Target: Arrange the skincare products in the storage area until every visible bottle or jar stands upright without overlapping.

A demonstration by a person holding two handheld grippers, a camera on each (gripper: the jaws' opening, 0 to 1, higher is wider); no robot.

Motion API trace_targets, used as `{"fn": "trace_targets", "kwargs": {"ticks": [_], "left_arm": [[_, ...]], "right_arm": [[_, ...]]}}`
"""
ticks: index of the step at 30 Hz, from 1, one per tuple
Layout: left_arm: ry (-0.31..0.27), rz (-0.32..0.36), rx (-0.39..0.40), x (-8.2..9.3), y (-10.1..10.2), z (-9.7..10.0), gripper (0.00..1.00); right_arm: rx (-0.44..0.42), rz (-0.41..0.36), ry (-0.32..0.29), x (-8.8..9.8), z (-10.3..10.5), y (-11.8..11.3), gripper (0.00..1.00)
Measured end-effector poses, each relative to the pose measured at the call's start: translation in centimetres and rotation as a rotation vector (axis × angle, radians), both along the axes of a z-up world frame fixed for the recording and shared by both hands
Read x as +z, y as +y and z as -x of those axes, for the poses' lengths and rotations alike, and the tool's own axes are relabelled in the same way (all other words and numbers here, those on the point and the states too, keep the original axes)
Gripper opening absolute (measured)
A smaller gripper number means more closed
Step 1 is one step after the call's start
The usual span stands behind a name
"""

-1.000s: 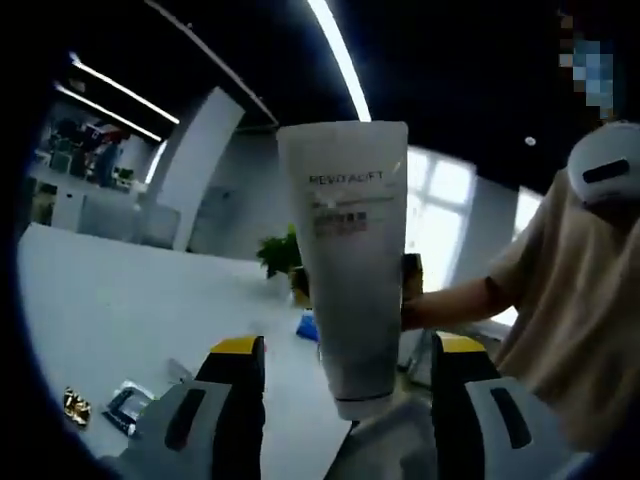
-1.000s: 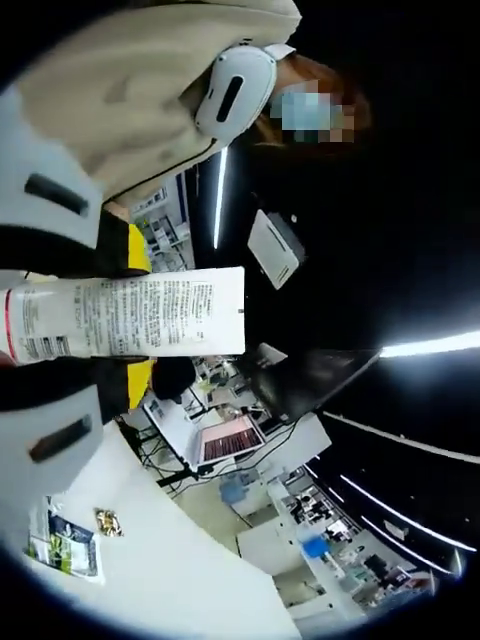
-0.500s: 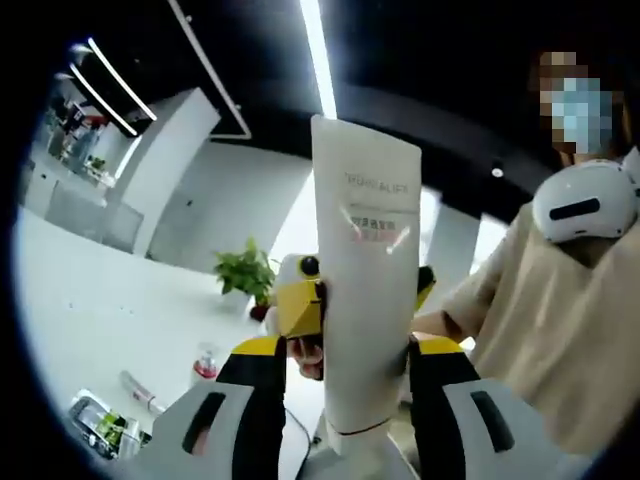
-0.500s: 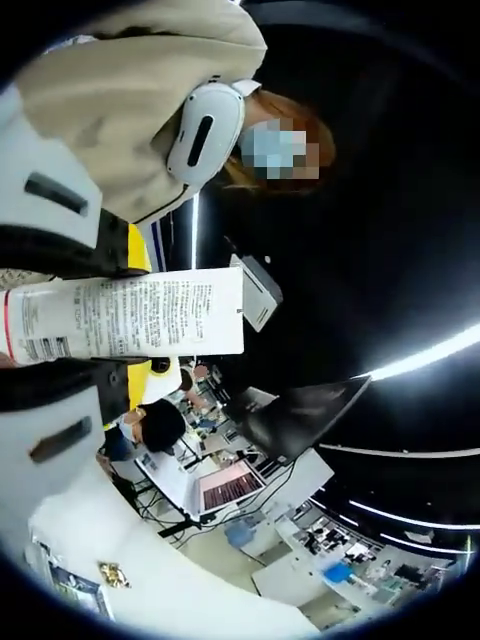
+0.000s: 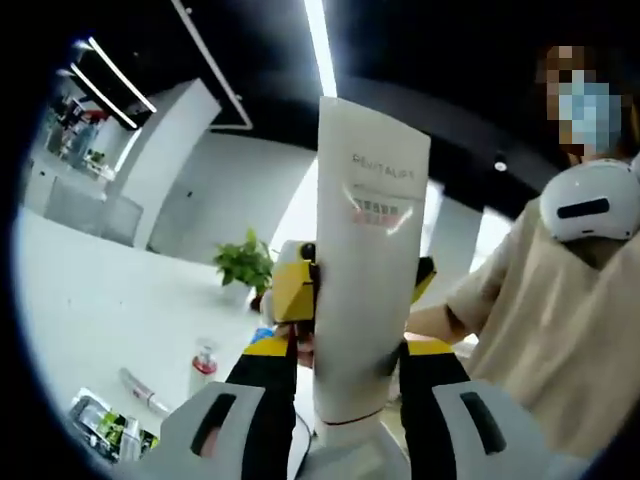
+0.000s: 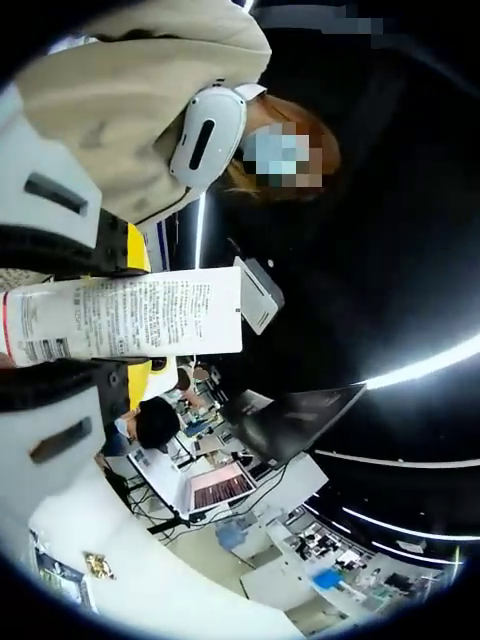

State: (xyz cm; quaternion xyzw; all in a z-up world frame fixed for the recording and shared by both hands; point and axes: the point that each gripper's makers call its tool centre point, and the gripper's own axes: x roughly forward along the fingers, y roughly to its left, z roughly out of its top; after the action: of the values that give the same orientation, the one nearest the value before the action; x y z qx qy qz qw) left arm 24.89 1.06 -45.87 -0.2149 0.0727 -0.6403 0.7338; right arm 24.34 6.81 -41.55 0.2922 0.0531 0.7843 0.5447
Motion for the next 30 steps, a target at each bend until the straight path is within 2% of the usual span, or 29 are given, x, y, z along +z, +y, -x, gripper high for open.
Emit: {"fn": "trace_targets", "kwargs": {"ticks": [2,4,5,8,9,10,12,13,14,15,16,17,18,19,20,21,22,25,27,30], "left_arm": [[-0.003,-0.017,0.014,-0.2,0.1,-0.3,0.36],[-0.023,-0.045,0.059,-0.5,0.4,-1.0,0.34],[-0.041,-0.082,0.119,-0.8,0.8,-1.8,0.35],[-0.065,-0.148,0.196,-1.1,1.2,-2.7,0.47],[-0.078,-0.176,0.224,-1.2,1.2,-3.1,0.50],[-0.087,-0.195,0.241,-1.3,1.1,-3.3,0.51],[-0.102,-0.247,0.286,-1.6,1.0,-4.1,0.49],[-0.110,-0.262,0.306,-1.7,1.0,-4.6,0.46],[-0.140,-0.296,0.280,-1.9,0.7,-4.5,0.49],[-0.108,-0.281,0.291,-1.8,0.5,-4.6,0.52],[-0.118,-0.285,0.285,-1.7,0.4,-4.6,0.51],[-0.134,-0.290,0.268,-1.6,0.3,-4.3,0.47],[-0.191,-0.291,0.222,-1.3,-0.3,-3.5,0.45],[-0.177,-0.323,0.274,-1.7,0.3,-4.2,0.40],[-0.188,-0.319,0.272,-1.5,0.3,-4.3,0.39],[-0.175,-0.338,0.262,-1.8,0.5,-4.3,0.38],[-0.173,-0.349,0.249,-1.9,0.6,-4.2,0.38],[-0.183,-0.369,0.247,-2.2,0.6,-4.0,0.37],[-0.156,-0.377,0.264,-2.5,0.7,-4.0,0.36],[-0.120,-0.424,0.328,-3.0,1.1,-4.7,0.34]], "right_arm": [[-0.027,0.011,0.006,-0.2,-0.5,0.1,0.29],[-0.098,0.033,0.019,-0.6,-1.8,0.2,0.29],[-0.126,0.042,0.028,-0.7,-2.4,0.1,0.29],[-0.256,0.073,0.050,-1.4,-4.6,-0.1,0.29],[-0.321,0.107,0.040,-1.9,-5.4,0.0,0.29],[-0.353,0.113,0.018,-1.9,-5.6,0.0,0.29],[-0.391,0.131,0.014,-2.2,-5.8,0.2,0.29],[-0.385,0.120,0.014,-2.1,-5.5,0.3,0.29],[-0.377,0.103,0.022,-2.0,-5.3,0.3,0.29],[-0.369,0.093,0.032,-1.8,-5.3,0.2,0.29],[-0.368,0.086,0.027,-1.7,-5.3,0.2,0.29],[-0.366,0.089,0.019,-1.7,-5.2,0.2,0.29],[-0.342,0.088,0.002,-1.6,-5.1,-0.1,0.29],[-0.338,0.086,0.007,-1.6,-5.2,-0.2,0.29],[-0.347,0.095,-0.023,-1.7,-5.2,-0.2,0.30],[-0.336,0.103,-0.010,-1.8,-5.1,-0.2,0.30],[-0.320,0.112,-0.023,-1.9,-4.9,-0.3,0.30],[-0.296,0.113,-0.027,-2.2,-4.6,-0.6,0.30],[-0.293,0.119,-0.030,-2.3,-4.5,-0.6,0.30],[-0.341,0.167,-0.061,-2.7,-4.7,-0.2,0.31]]}}
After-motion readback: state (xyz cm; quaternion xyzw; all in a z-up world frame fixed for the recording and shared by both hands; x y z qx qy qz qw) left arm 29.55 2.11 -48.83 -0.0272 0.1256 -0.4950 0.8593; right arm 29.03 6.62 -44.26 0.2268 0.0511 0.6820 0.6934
